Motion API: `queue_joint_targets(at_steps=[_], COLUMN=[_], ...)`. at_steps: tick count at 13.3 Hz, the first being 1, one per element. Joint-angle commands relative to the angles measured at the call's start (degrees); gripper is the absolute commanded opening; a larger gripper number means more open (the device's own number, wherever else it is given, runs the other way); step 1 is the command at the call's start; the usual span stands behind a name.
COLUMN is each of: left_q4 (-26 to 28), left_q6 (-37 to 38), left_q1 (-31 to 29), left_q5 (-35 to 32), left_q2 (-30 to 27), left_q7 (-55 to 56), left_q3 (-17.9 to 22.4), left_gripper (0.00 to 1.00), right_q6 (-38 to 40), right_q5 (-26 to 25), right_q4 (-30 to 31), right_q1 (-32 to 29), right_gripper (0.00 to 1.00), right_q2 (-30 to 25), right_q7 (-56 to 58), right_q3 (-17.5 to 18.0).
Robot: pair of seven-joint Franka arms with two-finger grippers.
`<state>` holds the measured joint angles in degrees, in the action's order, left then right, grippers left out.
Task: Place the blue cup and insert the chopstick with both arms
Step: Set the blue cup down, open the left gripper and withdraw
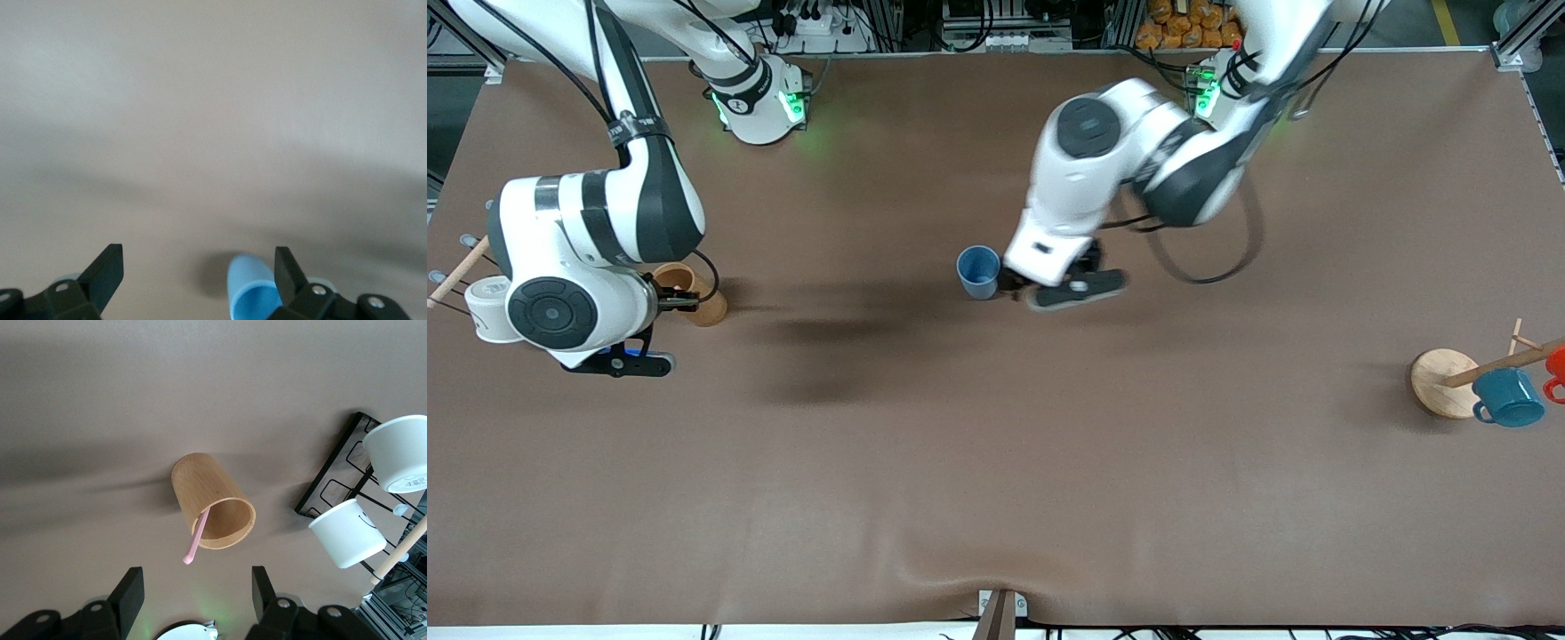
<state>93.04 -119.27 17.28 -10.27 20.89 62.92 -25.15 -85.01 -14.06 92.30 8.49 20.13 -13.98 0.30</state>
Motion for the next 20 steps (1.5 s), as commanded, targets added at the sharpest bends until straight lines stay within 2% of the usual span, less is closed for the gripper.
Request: queue_joint_targets(at_steps=[1,3,6,9,12,15,18,20], left_q4=[1.7,0.7,-6.9,-7.4,-7.3,-6.6,-4.0,-0.2], left_q6=[1.8,4.6,16.3,18.5,24.8,29.1,30.8,29.9], left_q1=[-5.7,-10.0,-12.4,-17.1,-17.2,-16.4,-14.3,-14.4], left_q5=[-1.0,-0.9,-0.8,1.4,3.7,6.5,10.3,11.8], left_q2=[-4.5,-6.2,-5.7,-6.7,-10.9,-15.1,-18.6,-21.7], left_q7=[-3.0,-9.1,-18.0,-28.6,-42.9,-57.2,-61.5,-62.0], left_q3=[-0.4,-0.3,-0.1,-0.5,5.9,15.5,24.9,26.1], left_gripper=[1.00,1.00,1.00,1.00,1.00,1.00,1.00,1.00], right_q6=[-1.8,-3.7,-4.6,-4.6,-4.7,-4.7,-5.0,-5.3], right_q5=[-1.6,-1.6,-1.6,-1.6,-1.6,-1.8,-2.7,-2.8], right_q4=[2.2,4.5,6.1,7.2,7.7,7.9,8.4,8.8], right_q1=[0.7,0.7,1.3,1.2,1.1,1.2,1.1,1.0], right_gripper=[0.72,0.70,0.62,0.57,0.54,0.49,0.45,0.37], right_q2=[-0.4,-0.4,-0.4,-0.4,-0.4,-0.4,-0.4,-0.4], right_q7=[-1.1,-2.9,-5.4,-5.4,-5.3,-5.3,-5.3,-5.3], right_q3=[-0.1,0.0,0.0,0.0,0.0,0.0,0.0,0.0])
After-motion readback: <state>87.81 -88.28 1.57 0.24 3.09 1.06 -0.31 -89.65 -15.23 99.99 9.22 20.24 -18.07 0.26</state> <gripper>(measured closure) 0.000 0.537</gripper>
